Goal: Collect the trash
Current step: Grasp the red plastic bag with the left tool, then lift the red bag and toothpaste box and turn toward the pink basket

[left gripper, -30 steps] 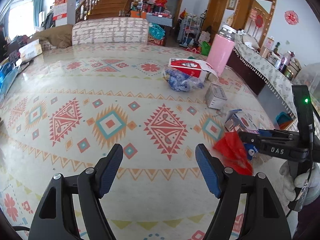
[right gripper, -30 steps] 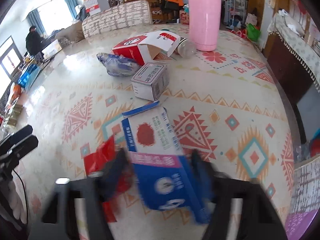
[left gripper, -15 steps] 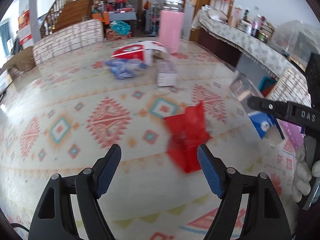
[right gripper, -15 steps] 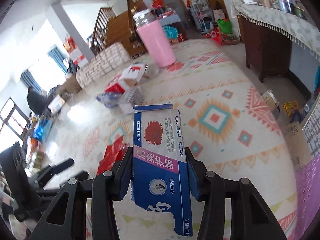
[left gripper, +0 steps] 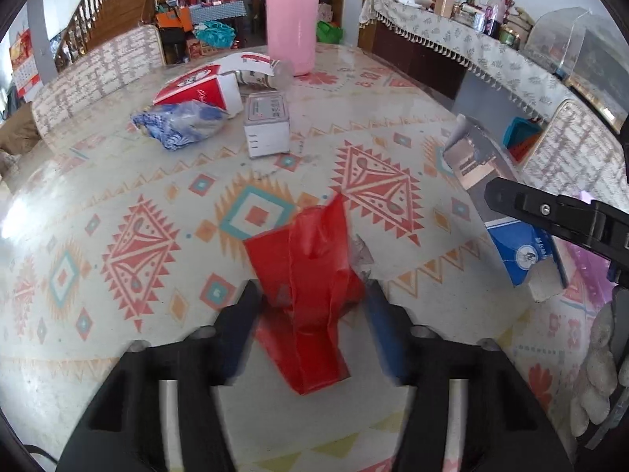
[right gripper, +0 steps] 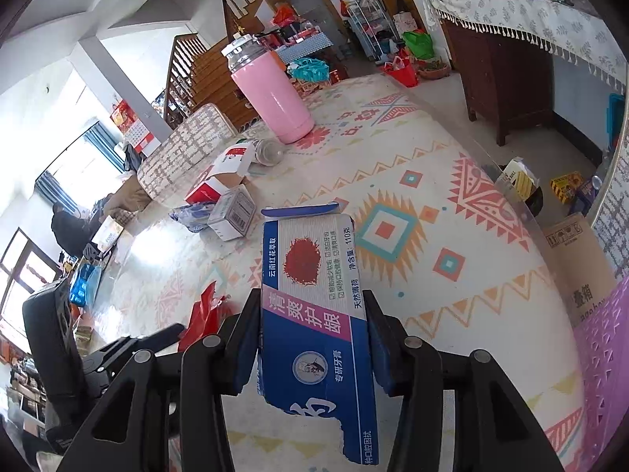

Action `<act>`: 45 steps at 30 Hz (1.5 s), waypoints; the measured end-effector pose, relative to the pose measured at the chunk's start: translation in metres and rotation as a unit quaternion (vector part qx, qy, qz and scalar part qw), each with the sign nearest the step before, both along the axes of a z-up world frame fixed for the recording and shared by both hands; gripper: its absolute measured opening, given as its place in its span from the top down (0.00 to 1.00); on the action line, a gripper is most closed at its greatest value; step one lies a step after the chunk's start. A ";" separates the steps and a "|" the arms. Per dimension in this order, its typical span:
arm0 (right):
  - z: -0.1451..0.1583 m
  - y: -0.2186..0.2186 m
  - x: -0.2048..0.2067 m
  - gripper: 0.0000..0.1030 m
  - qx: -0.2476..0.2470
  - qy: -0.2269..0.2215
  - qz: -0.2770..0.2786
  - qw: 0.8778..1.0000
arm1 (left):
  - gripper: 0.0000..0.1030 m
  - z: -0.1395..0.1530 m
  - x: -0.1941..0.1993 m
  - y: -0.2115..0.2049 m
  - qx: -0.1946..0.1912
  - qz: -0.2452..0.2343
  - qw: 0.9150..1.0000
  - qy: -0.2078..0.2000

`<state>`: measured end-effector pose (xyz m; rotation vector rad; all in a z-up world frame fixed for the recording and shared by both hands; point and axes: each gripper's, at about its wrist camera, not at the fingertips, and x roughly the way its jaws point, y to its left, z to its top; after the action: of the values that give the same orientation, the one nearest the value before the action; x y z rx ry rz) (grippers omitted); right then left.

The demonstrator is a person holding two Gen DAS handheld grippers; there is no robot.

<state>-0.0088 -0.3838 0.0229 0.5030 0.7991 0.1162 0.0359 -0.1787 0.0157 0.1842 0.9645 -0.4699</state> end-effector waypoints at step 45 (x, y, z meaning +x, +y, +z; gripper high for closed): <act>0.005 0.022 -0.012 0.50 -0.094 -0.034 -0.032 0.994 | 0.58 0.057 -0.122 0.153 -0.075 0.163 0.981 -0.069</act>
<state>-0.0207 -0.3614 0.0283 0.3431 0.7185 -0.0009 -0.0859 -0.0255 0.0727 -0.0765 0.8006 -0.2232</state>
